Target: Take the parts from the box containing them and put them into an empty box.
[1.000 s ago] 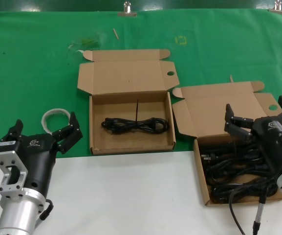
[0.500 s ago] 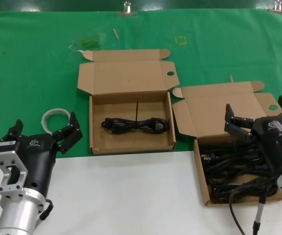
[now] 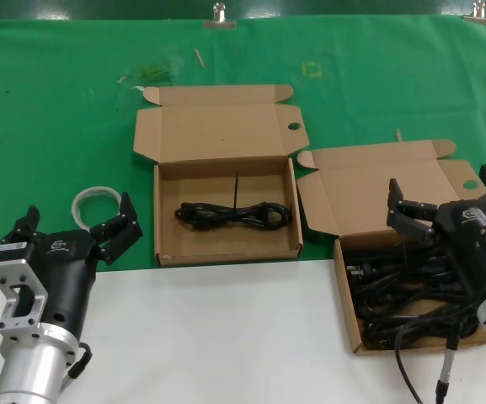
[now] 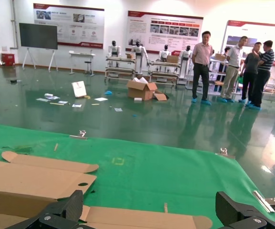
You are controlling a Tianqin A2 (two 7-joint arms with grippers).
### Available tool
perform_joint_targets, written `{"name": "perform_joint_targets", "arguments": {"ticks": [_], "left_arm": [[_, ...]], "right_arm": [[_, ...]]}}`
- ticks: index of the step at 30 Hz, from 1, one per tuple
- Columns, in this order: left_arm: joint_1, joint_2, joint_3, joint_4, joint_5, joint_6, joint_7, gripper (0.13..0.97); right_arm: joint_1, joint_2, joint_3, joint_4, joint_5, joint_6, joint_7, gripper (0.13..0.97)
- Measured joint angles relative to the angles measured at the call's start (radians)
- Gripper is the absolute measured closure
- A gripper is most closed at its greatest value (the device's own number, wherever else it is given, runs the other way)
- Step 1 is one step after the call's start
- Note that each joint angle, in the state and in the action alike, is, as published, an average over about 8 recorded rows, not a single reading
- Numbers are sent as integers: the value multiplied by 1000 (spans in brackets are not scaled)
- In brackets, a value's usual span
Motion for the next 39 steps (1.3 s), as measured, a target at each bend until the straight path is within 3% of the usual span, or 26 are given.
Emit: {"name": "perform_joint_targets", "arguments": {"ticks": [39], "left_arm": [[0,0,0,0,0,0,0,132]], "right_arm": [[0,0,0,0,0,0,0,129]]}}
